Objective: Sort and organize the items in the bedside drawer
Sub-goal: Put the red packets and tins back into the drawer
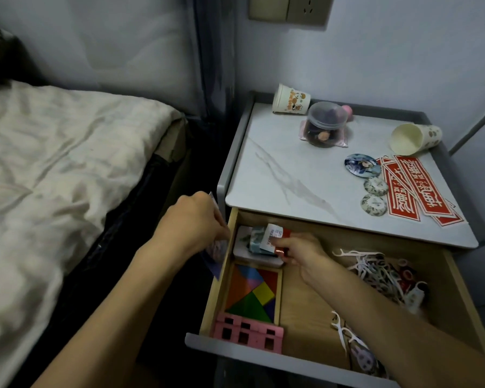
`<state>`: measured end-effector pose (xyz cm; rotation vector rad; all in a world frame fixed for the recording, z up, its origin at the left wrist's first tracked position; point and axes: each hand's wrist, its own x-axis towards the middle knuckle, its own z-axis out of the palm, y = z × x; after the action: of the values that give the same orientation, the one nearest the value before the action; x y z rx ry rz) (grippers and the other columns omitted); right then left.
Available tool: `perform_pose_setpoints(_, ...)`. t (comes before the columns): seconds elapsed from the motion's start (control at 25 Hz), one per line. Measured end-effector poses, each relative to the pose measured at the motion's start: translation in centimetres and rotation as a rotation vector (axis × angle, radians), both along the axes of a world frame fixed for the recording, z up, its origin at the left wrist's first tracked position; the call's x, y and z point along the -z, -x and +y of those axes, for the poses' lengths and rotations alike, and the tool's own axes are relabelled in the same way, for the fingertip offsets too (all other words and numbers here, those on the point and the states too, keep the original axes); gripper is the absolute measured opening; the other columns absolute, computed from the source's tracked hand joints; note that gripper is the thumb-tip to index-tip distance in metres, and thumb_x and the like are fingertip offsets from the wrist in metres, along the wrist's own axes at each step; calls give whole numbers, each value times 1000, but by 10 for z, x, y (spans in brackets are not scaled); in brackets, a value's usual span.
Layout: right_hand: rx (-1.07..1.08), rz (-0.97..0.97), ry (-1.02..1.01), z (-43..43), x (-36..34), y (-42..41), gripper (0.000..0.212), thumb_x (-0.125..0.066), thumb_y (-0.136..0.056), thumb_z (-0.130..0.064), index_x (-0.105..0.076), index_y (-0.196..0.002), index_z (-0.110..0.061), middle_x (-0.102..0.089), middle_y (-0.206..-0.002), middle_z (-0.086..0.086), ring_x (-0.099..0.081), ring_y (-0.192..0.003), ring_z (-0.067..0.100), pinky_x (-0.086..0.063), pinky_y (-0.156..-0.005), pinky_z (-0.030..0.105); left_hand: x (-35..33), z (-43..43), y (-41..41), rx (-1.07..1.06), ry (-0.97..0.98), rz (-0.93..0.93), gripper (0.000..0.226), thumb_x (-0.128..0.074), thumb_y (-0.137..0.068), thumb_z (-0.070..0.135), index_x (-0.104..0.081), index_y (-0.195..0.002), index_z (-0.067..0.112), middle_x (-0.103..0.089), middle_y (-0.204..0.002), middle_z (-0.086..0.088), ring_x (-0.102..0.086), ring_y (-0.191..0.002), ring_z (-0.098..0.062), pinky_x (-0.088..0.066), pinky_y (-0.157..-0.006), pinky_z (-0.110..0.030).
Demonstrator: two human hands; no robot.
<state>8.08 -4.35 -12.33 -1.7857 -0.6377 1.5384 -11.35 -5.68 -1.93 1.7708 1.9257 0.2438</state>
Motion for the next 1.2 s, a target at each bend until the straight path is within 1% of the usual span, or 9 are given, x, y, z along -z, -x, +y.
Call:
perform_pose_setpoints(0.16,-27,-96,12,23,26,24,27,-68,-87,1,-61,-113,5,-65,-100,17,-65,-87,30,-54,-69,35,-2,7,3,-5,-24,-14,6,-80,-74,28,-78,-77,23,-70,-74,0,-68,-77,-16,-57,-71,-34)
perform_pose_setpoints(0.28,-77,-187,-9,31,42,31,37,-71,-85,1,-58,-120,2,-65,-113,13,-65,-98,28,-53,-79,34,-1,8,5,-9,-32,-14,11,-80,-75,31,-78,-79,21,-70,-75,1,-68,-76,-16,-56,-68,-32)
perform_pose_setpoints(0.56,-85,-229,-31,26,36,24,34,-72,-85,-3,-60,-117,-1,-66,-114,17,-66,-102,31,-52,-62,26,1,7,0,-2,-26,-36,14,-80,-77,32,-77,-82,19,-69,-75,2,-67,-75,-14,-55,-67,-31)
perform_pose_setpoints(0.64,-131,-220,-83,17,24,14,20,-71,-86,-4,-65,-105,0,-68,-103,16,-67,-97,30,-51,-60,23,1,6,-1,17,-19,-32,11,-79,-79,29,-78,-83,19,-70,-77,2,-67,-78,-14,-55,-69,-31)
perform_pose_setpoints(0.76,-151,-259,-159,9,15,-10,8,-73,-85,-4,-66,-82,-4,-68,-86,14,-65,-75,24,-52,-60,24,1,9,-3,45,-4,-15,4,-75,-82,21,-78,-85,21,-72,-84,0,-68,-85,-15,-55,-72,-29)
perform_pose_setpoints(0.88,-207,-336,-75,10,19,-24,8,-60,-96,-10,-60,-91,-4,-57,-63,9,-51,-48,14,-40,-38,17,1,9,-8,64,2,-34,5,-73,-84,21,-78,-85,23,-72,-87,1,-67,-86,-14,-49,-68,-24)
perform_pose_setpoints(1.0,-207,-325,-63,13,22,-19,13,-58,-97,-10,-55,-86,-4,-55,-56,10,-49,-31,11,-38,-32,17,1,6,-10,88,22,-40,7,-71,-87,25,-77,-88,22,-68,-85,4,-62,-79,-8,-41,-57,-17)
perform_pose_setpoints(1.08,-225,-350,-100,13,24,-13,27,-60,-96,-13,-55,-70,-6,-55,-56,10,-50,-33,11,-39,-33,17,3,7,-9,121,50,-43,7,-71,-87,21,-76,-84,26,-68,-87,6,-60,-79,-5,-38,-54,-13)
perform_pose_setpoints(1.2,-252,-404,-123,13,28,-8,34,-62,-95,-16,-53,-64,-9,-54,-55,8,-49,-44,16,-40,-36,20,4,7,-10,173,89,-36,18,-71,-85,14,-71,-79,31,-65,-89,8,-57,-80,-5,-37,-54,-12)
